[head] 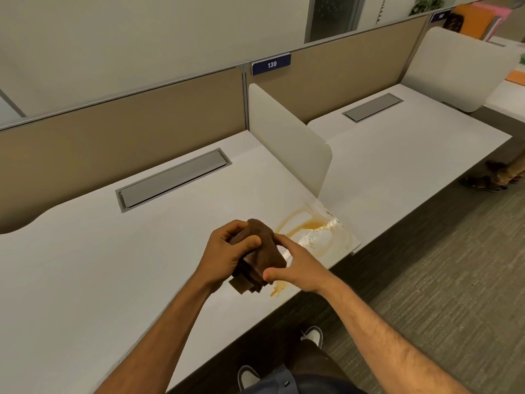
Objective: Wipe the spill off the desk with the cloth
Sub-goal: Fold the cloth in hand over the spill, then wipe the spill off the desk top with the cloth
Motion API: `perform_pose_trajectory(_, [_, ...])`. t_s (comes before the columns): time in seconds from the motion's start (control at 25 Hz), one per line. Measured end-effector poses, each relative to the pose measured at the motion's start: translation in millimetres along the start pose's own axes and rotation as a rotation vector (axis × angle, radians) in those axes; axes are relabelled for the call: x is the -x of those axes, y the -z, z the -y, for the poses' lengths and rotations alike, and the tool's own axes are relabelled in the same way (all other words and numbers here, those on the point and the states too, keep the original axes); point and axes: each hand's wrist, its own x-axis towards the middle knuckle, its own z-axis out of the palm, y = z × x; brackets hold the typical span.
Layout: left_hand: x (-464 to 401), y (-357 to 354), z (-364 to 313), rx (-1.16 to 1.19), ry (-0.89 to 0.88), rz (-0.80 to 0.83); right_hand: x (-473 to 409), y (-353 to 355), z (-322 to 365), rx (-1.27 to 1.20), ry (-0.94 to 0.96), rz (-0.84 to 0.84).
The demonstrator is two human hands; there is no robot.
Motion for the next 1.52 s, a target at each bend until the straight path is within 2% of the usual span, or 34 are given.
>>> perform_pose_trajectory(0.16, [1, 12, -2, 0.072, 0.108, 0.130, 1, -13, 2, -0.187, -0.006, -0.068])
perform_pose_trajectory(0.28, [4, 8, 15, -0.023, 0.176, 0.246, 4, -28, -2, -0.133, 0.023, -0.088])
perform_pose_trajectory(0.36, [9, -2, 32, -0.070, 0.203, 0.234, 6, -42, -6, 0.030, 0.080, -0.121])
perform_pose_trajectory(0.52, [12, -13, 64, 0.039, 0.254, 0.082, 3, -71, -30, 0.308, 0.151, -0.215])
perform_pose_trajectory(0.6, [8, -12, 75, 0.088, 0.309, 0.064, -4, -80, -47, 0.284, 0.126, -0.231])
perform_pose_trajectory(0.72, [5, -11, 92, 0.032, 0.380, 0.121, -11, -87, -72, 0.153, 0.059, -0.221])
perform_pose_trajectory(0.88, [-16, -4, 128, -0.160, 0.451, 0.237, -12, -80, -120, -0.029, -0.071, -0.217])
perform_pose_trajectory(1.04, [-37, 8, 193, -0.618, 0.338, 0.123, -4, -58, -168, -0.111, -0.282, -0.282])
perform_pose_trajectory(1.16, [-45, 24, 240, -0.855, 0.238, 0.193, -5, -39, -188, -0.101, -0.305, -0.382])
perform_pose_trajectory(1.32, [-49, 38, 280, -1.142, 0.169, 0.292, -39, -9, -199, 0.092, -0.284, -0.481])
perform_pose_trajectory(1.4, [-47, 40, 290, -1.235, 0.127, 0.292, -63, 2, -208, 0.250, -0.297, -0.455])
perform_pose_trajectory(1.52, [-44, 39, 297, -1.242, 0.099, 0.263, -89, 1, -229, 0.526, -0.331, -0.356])
